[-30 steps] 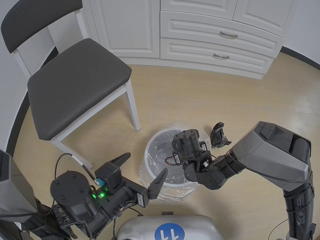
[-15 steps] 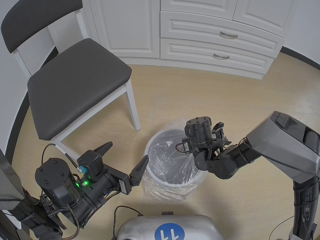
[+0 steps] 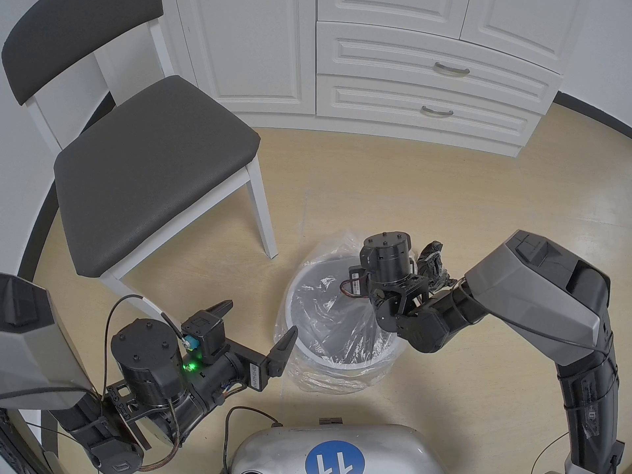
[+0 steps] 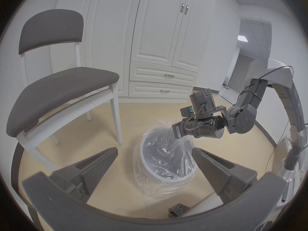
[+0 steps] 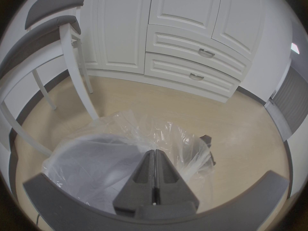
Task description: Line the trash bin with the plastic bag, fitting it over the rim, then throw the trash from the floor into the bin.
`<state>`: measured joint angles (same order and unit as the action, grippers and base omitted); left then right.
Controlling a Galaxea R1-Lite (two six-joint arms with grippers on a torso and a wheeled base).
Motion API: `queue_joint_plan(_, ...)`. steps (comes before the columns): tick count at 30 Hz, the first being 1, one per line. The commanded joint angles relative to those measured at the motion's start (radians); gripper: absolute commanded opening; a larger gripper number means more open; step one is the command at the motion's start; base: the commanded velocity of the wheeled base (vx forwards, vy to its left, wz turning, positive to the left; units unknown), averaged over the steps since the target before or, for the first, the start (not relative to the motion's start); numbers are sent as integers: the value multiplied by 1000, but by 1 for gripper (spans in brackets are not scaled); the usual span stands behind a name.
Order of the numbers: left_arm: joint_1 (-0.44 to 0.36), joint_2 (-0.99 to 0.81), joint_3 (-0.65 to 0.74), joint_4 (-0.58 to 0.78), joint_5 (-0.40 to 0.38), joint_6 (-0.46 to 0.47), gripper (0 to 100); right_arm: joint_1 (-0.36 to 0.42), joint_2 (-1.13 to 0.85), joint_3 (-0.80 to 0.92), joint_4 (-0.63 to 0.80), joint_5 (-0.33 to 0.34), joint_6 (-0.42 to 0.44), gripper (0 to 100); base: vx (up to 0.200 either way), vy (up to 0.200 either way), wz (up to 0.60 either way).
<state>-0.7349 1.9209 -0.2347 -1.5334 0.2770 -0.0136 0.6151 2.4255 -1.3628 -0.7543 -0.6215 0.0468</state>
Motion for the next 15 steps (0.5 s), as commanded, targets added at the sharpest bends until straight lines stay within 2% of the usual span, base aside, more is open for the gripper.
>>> queue_joint_plan(1, 2, 30, -2, -1, -1, 0, 100, 25, 13, 10, 7, 29, 24, 0, 0, 0, 0)
queue_joint_plan(9, 3, 30, -2, -1, -1, -2, 100, 31, 4, 17, -11, 48, 34, 0, 0, 0, 0)
queue_joint_plan(12, 3, 30, -3, -1, 1, 0, 100, 26, 13, 1, -83, 92, 54, 0, 0, 0, 0)
queue_joint_plan(15, 3, 30, -3, -1, -1, 0, 100, 25, 24, -1, -129, 106, 53, 0, 0, 0, 0)
